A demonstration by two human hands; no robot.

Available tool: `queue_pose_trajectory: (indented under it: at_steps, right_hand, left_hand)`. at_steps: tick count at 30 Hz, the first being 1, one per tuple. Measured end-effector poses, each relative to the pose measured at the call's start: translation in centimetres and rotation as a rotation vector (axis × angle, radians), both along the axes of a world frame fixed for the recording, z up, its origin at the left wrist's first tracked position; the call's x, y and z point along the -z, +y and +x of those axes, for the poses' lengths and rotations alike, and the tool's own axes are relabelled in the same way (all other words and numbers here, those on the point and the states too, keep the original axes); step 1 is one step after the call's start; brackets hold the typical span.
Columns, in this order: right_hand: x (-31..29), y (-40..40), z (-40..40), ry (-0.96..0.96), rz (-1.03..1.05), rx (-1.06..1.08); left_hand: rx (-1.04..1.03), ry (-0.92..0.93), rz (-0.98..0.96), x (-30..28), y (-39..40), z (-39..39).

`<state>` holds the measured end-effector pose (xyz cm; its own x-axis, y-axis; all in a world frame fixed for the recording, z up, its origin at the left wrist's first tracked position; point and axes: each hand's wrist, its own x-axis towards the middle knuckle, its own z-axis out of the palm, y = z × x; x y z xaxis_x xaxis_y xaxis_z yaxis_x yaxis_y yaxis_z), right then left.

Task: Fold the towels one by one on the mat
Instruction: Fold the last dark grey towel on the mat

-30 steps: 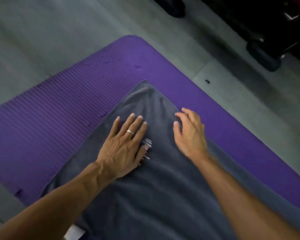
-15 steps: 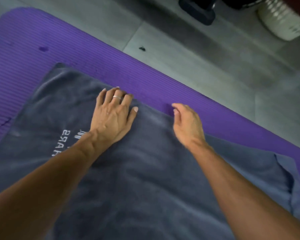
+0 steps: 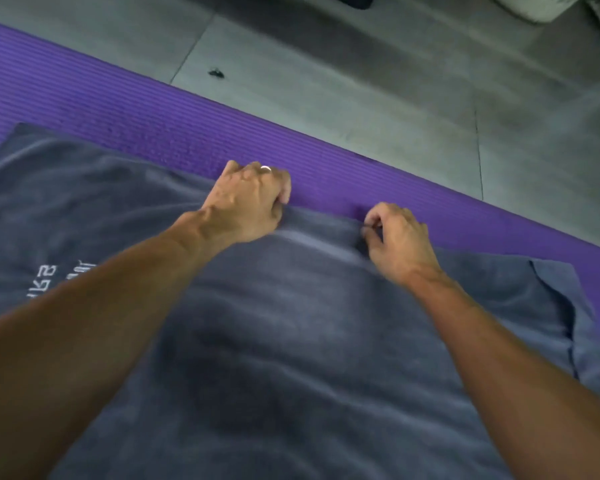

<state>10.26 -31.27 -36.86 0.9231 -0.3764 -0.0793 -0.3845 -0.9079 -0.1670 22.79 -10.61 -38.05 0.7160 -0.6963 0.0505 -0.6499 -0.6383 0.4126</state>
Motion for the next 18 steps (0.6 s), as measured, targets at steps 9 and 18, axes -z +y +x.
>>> queue_pose_trajectory:
  at_steps: [9,18]
  right_hand:
    - [-0.5,-1.5,-1.4,-0.226,-0.105,-0.064]
    - [1.0,-8.2,-13.0,0.173,-0.203,-0.072]
  left_hand:
    - [0.067,-0.206,0.03,1.2,-4.3,-1.6]
    - [0.282,-0.172,0.325,3.5,-6.9,-7.4]
